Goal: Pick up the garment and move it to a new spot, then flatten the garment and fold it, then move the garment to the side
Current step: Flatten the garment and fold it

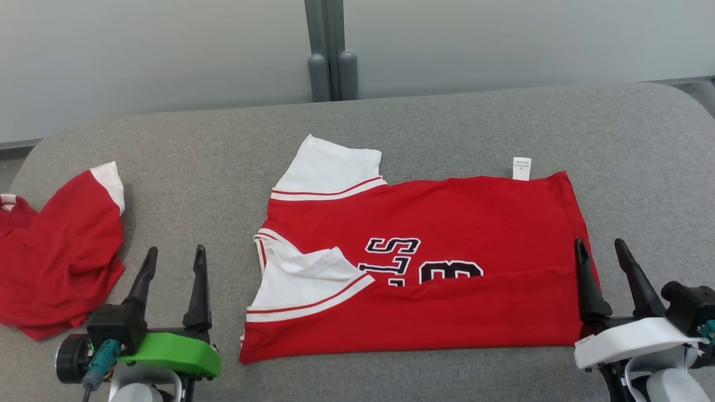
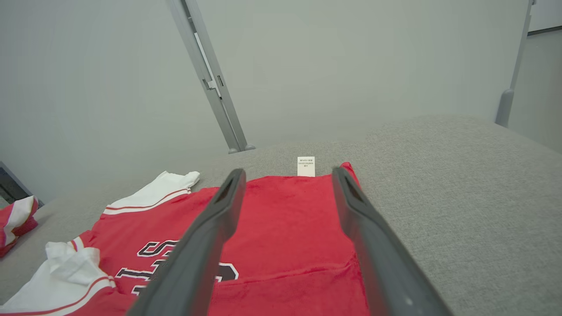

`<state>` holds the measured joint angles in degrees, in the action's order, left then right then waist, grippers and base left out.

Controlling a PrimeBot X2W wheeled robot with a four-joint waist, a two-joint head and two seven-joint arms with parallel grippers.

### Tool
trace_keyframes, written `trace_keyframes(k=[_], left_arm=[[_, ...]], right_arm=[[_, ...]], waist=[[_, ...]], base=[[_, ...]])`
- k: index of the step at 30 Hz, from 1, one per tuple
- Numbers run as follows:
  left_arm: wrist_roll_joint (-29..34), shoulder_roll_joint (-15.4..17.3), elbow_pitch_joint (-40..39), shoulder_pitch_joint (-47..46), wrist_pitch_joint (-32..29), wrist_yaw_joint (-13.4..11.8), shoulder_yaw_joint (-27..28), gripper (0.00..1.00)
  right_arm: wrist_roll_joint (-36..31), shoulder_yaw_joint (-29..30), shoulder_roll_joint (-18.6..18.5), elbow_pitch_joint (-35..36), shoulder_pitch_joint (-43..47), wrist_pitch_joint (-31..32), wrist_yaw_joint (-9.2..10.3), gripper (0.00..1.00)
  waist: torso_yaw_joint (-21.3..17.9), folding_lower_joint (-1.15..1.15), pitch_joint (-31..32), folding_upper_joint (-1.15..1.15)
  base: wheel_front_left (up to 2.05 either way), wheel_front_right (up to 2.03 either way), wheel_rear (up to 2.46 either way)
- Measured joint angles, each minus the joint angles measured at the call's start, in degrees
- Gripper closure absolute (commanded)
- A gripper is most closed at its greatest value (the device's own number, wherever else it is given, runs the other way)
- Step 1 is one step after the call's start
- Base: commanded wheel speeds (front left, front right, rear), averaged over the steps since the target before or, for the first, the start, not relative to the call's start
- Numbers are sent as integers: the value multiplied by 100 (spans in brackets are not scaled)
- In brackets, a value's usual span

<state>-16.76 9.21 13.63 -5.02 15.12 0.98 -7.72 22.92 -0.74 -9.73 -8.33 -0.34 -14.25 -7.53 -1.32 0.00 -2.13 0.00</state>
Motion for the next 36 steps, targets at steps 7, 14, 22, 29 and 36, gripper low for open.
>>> trace_keyframes(k=[7, 14, 22, 29, 36], left_arm=[[259, -40, -12, -51, 0, 41, 287, 0], [324, -37, 86, -37, 0, 157, 534, 0], [411, -85, 93, 83, 0, 294, 581, 0], [521, -143, 118, 172, 0, 356, 615, 0], [538, -227, 186, 170, 0, 416, 613, 0]], right_arm=[[-254, -7, 25, 160, -2, -56, 0, 0], [-577, 64, 85, 474, 128, -75, 0, 0], [-822, 125, 213, 669, 403, -79, 0, 0], [-914, 97, 261, 657, 489, -79, 0, 0], [-917, 110, 260, 565, 486, -79, 0, 0]], waist=[[-44, 0, 32, 0], [-29, 0, 10, 0], [64, 0, -2, 0], [85, 0, 12, 0], [64, 0, 16, 0]], base=[[0, 0, 0], [0, 0, 0], [0, 0, 0], [0, 0, 0], [0, 0, 0]])
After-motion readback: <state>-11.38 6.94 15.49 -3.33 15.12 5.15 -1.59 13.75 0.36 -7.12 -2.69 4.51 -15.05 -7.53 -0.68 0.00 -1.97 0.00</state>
